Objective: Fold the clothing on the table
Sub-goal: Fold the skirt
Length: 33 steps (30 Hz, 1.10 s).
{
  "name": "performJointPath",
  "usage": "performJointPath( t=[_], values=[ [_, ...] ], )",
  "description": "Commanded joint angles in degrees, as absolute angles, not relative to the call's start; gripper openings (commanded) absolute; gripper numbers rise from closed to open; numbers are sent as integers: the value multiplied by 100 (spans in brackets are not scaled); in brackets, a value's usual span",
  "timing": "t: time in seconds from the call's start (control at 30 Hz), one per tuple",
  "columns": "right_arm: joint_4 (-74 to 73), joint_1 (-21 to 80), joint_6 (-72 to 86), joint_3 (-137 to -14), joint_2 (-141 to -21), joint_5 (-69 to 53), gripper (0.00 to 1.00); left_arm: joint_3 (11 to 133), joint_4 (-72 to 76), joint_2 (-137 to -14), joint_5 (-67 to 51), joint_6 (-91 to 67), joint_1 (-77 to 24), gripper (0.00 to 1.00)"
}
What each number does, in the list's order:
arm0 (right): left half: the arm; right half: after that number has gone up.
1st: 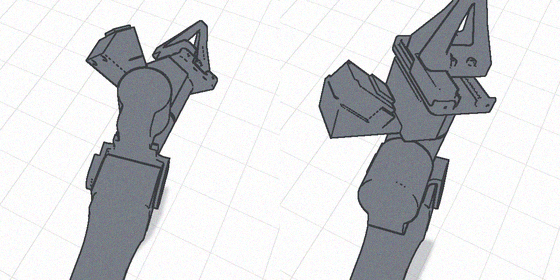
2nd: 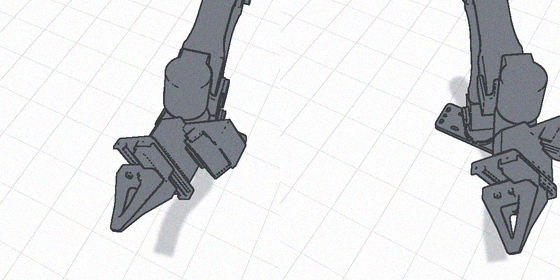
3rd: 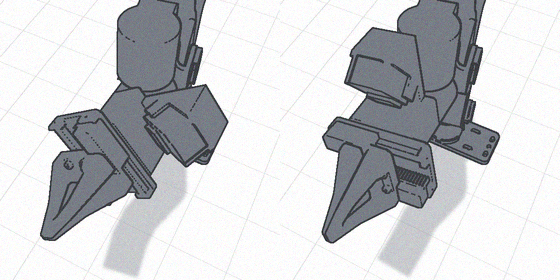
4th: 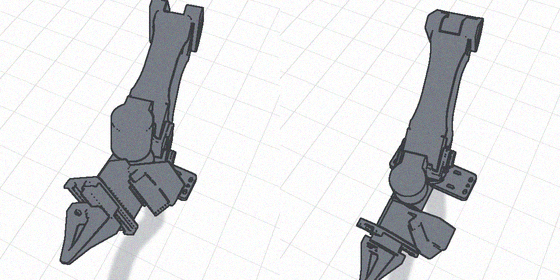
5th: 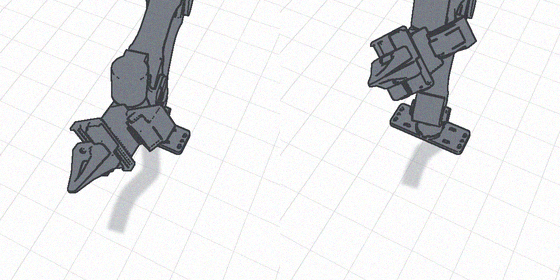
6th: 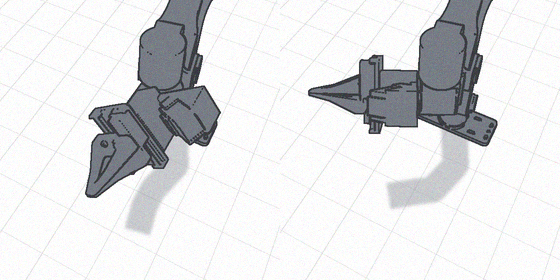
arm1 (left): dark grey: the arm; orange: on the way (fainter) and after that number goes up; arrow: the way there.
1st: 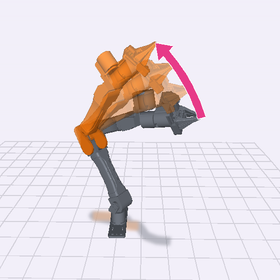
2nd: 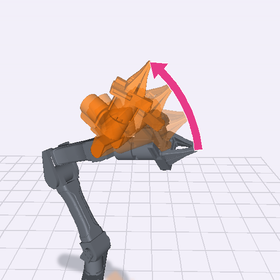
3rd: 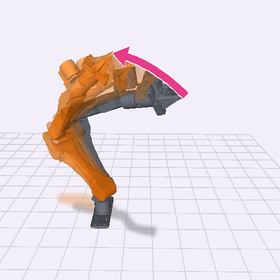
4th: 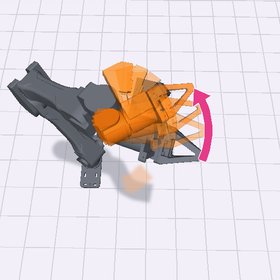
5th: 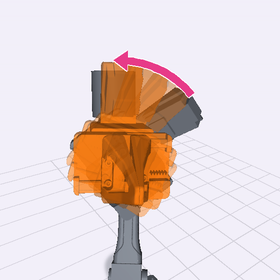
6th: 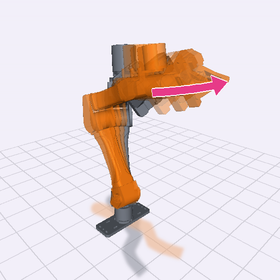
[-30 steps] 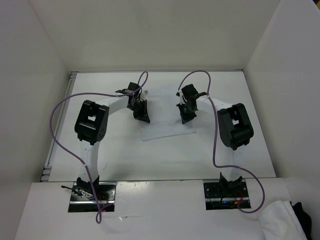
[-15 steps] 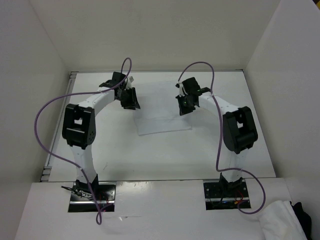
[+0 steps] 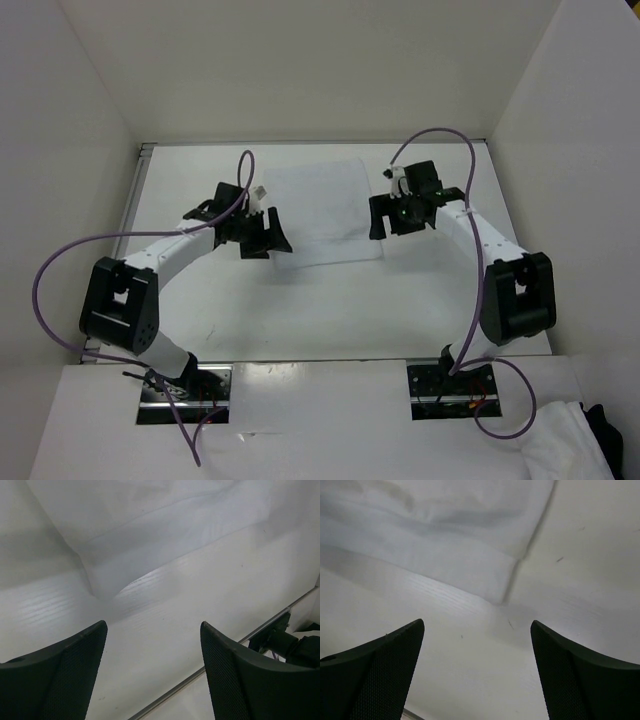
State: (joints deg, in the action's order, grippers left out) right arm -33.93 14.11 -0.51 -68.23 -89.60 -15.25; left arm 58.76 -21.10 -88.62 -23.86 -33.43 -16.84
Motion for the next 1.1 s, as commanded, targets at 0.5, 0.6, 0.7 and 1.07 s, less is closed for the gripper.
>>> performJointPath(
  t=[0.5, 0.6, 0.7, 1.07],
  values=[
    [-2769, 1301, -62, -5986, -10099, -1706, 83, 5133, -1283, -9404, -1608, -4000, -2241, 76],
    [-2629, 1301, -1, -5985, -10099, -1705, 82, 5133, -1222, -9536, -1503, -3999, -2241, 75],
    [-2505, 1301, 52, -5933, -10151, -1705, 76, 5186, -1222, -9589, -1301, -3894, -2241, 75],
    [-2505, 1187, 53, -6179, -10608, -1872, 56, 5247, -941, -9791, -1230, -3735, -2101, 73]
  ],
)
